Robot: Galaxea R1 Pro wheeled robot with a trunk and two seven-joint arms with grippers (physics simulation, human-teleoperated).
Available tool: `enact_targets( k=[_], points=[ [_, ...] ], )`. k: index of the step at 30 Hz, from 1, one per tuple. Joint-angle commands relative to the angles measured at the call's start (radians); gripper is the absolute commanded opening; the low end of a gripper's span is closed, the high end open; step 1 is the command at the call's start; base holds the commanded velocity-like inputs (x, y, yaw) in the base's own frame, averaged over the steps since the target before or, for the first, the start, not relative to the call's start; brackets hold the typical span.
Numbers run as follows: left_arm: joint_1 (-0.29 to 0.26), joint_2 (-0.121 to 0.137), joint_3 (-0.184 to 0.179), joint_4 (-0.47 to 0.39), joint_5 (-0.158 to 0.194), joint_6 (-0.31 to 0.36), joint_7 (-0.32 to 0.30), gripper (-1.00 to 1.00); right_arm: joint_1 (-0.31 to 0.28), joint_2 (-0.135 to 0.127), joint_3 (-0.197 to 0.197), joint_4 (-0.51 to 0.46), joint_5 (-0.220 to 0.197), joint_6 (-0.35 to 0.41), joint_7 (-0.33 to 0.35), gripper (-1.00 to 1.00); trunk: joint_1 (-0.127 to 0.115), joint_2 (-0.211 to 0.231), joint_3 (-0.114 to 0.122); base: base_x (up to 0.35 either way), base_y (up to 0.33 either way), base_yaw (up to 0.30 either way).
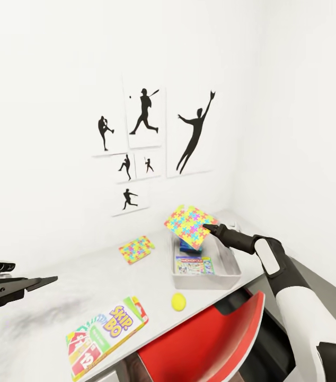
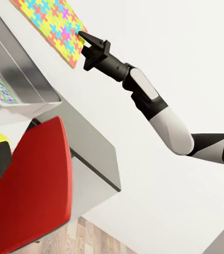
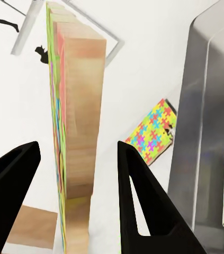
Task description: Put all the toys in the child's room - the three board games (two on the bed and one on the table), the two jigsaw puzzles on the table, and the tennis ball on the table - inside the toy box on the table in the child's room.
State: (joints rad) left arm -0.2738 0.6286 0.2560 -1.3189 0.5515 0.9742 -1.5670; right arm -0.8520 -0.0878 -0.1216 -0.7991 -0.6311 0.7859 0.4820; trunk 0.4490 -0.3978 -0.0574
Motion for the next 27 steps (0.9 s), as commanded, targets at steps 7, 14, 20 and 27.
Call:
enact_targets(
  k=[7, 14, 20, 27],
  points=[
    [-0.001, 0.0, 0.012, 0.0, 0.0, 0.011, -0.004, 1.0, -0.001, 0.0, -0.003, 0.0, 0.001, 0.007, 0.003, -1.0, 0.001, -0.002, -0.002, 0.109, 0.07, 0.0],
    [-0.001, 0.0, 0.019, 0.001, -0.001, 0.011, -0.004, 1.0, -0.001, 0.0, -0.003, 0.0, 0.001, 0.007, 0.002, -1.0, 0.001, -0.002, -0.002, 0.074, 0.007, 0.0],
    [-0.001, 0.0, 0.02, 0.001, -0.001, 0.011, -0.004, 1.0, -0.001, 0.0, -0.003, 0.0, 0.002, 0.007, 0.001, -1.0, 0.001, -0.002, -0.002, 0.021, 0.001, 0.0],
    [-0.001, 0.0, 0.02, 0.001, -0.001, 0.011, -0.004, 1.0, -0.002, 0.002, -0.004, 0.0, 0.001, 0.007, -0.043, -1.0, 0.001, -0.002, -0.003, 0.002, 0.0, 0.0]
  ],
)
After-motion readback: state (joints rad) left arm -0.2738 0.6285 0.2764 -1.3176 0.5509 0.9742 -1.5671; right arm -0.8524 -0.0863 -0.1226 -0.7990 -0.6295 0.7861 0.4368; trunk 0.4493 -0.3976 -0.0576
